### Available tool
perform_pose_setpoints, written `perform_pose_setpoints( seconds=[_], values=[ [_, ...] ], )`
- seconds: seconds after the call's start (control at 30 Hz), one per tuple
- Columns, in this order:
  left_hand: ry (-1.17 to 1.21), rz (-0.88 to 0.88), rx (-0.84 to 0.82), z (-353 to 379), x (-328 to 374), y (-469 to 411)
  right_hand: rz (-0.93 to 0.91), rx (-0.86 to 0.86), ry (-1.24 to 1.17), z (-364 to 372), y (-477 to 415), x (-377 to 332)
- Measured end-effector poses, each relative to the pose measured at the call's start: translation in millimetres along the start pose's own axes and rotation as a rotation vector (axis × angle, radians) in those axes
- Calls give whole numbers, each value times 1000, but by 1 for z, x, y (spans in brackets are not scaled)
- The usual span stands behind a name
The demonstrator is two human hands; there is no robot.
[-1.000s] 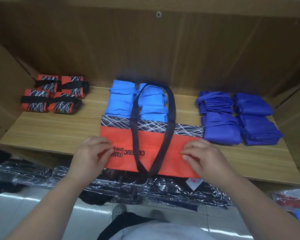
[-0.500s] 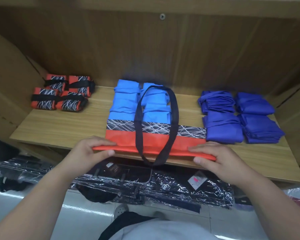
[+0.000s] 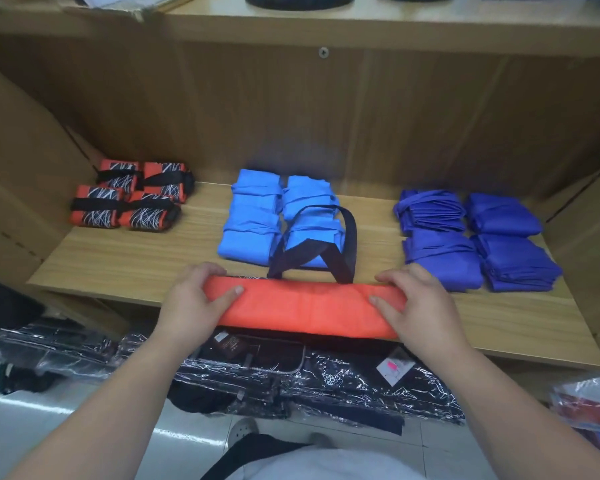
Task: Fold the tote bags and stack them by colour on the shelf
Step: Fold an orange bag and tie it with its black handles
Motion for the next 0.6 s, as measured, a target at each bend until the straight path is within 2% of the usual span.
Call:
perform_pose_setpoints(
  seconds=[0.1, 0.17, 0.27, 0.33, 0.43, 0.5, 0.53, 0.6],
  values=[
    [-117, 100, 45, 0, 5, 1, -155, 88, 175, 0, 6, -17],
    [-212, 122, 65, 2, 6, 0, -319, 87, 253, 6, 11, -34],
    [-334, 124, 53, 7, 5, -5, -552, -97, 321, 32, 20, -54],
    [-347, 101, 42, 8, 5, -8, -591, -242, 358, 45, 22, -61],
    [-329, 58, 29, 8, 5, -13, -487, -391, 327, 42, 7, -76],
    [-318, 40, 43, 8, 6, -13, -374, -465, 219, 43, -9, -81],
    [-318, 32, 64, 8, 6, -11, -277, -515, 111, 46, -16, -79],
    [-325, -11, 135, 3, 5, -3, -12, -545, -306, 48, -29, -64]
  ],
)
Point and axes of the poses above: each hand's wrist, its own y-axis away from the middle knuckle, its own z-axis out of the palm, x = y × z, the point moved 8 cm from there along -y, towards the middle knuckle, and after that the axes turned 6 degrees about -x, right-handed, at the moved point
